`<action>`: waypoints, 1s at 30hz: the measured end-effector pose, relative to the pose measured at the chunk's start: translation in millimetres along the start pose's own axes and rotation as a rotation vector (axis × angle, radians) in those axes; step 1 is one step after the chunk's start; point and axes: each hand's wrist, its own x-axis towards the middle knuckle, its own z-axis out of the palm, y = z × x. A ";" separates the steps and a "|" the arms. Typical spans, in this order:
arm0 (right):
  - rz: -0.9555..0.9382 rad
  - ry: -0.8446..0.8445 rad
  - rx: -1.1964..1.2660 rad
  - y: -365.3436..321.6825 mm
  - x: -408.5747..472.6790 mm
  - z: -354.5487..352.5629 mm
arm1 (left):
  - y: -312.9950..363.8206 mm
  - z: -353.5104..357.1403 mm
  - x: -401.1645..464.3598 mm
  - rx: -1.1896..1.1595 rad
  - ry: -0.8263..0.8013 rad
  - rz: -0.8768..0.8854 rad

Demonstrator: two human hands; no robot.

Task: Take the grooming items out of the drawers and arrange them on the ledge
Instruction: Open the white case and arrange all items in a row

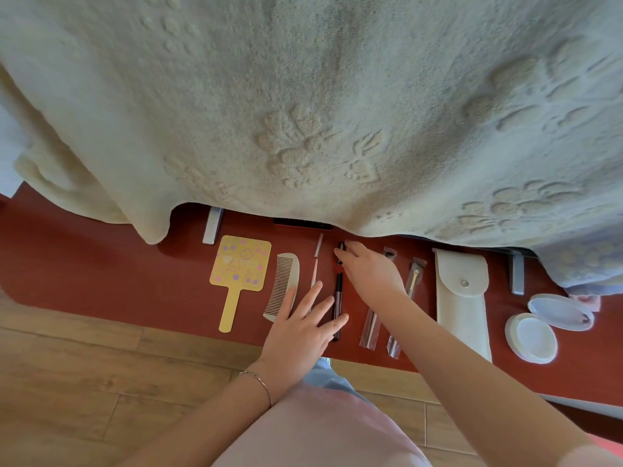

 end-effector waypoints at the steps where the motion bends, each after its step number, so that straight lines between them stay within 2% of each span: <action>1: -0.002 0.003 -0.012 0.4 0.2 -0.1 | 0.3 0.6 -0.4 -0.004 -0.004 0.000; 5: 0.003 -0.034 -0.005 -0.2 0.4 0.0 | 0.7 1.2 -1.1 -0.007 0.000 -0.006; 20: 0.027 0.004 0.070 2.5 -8.9 -1.5 | 1.2 1.1 -6.5 0.002 0.007 0.006; 25: 0.171 0.218 0.106 4.8 -32.2 -15.5 | 0.0 0.8 -11.4 -0.023 0.032 -0.021; 26: 0.203 0.202 0.099 6.3 -39.0 -18.2 | -0.3 -0.3 -12.1 -0.030 0.041 -0.034; 29: 0.210 -0.038 0.002 10.9 -61.6 -15.0 | -1.7 -0.9 -13.7 -0.039 0.061 -0.057; 30: 0.189 -0.067 -0.026 12.0 -68.1 -11.8 | -2.5 -0.1 -13.6 -0.042 0.064 -0.065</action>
